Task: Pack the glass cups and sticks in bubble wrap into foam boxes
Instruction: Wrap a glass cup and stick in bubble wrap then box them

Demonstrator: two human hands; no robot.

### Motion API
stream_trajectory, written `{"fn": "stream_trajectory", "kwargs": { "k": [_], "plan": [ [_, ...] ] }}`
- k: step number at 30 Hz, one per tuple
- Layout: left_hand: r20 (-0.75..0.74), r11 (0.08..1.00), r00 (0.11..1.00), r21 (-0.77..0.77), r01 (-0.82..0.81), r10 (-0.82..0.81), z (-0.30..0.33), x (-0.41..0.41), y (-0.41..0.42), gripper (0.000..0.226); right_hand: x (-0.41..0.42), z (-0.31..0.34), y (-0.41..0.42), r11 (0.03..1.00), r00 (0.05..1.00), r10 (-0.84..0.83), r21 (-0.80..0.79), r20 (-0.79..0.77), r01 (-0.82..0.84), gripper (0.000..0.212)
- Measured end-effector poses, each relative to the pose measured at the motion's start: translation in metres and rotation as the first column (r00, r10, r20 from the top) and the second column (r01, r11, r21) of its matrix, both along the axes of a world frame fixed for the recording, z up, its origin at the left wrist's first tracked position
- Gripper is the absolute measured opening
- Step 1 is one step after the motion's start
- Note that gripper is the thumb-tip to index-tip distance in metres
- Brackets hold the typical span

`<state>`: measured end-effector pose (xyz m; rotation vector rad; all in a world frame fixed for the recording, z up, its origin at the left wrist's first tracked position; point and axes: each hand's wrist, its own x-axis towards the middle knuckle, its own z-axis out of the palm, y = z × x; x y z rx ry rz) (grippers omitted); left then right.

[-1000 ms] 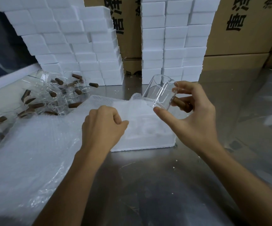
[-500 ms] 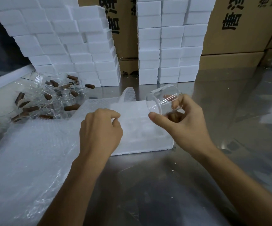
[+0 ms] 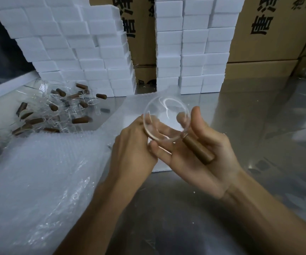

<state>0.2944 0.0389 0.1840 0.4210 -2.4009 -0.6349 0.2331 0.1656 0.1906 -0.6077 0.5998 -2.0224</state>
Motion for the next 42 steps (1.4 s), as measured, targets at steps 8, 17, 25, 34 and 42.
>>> {"fn": "stream_trajectory", "kwargs": {
  "k": [8,17,25,34,42],
  "plan": [
    [-0.071,0.991,0.989,0.027,0.133,-0.131,-0.004,-0.001,0.005,0.076,-0.018,-0.012,0.003,0.927,0.948,-0.315,0.23,0.05,0.296,0.025],
    [-0.046,0.944,0.954,-0.169,0.285,-0.296,-0.008,0.0,0.016,0.089,-0.028,-0.017,-0.004,0.768,0.767,-0.419,0.261,-0.486,0.584,0.023],
    [-0.054,0.875,0.879,-0.139,0.464,-0.474,-0.016,-0.004,0.027,0.078,-0.031,-0.025,0.001,0.715,0.722,-0.484,0.253,-0.494,0.652,0.041],
    [-0.559,0.997,0.826,-0.026,0.079,-0.08,-0.006,-0.003,-0.002,0.022,-0.04,-0.019,0.003,0.84,0.857,-0.409,0.236,-0.314,0.488,0.029],
    [-0.312,0.714,0.898,0.7,-0.003,0.309,-0.01,-0.004,-0.063,0.021,-0.048,-0.014,0.017,0.977,0.969,-0.119,0.149,-0.216,0.153,0.062]
  ]
}}
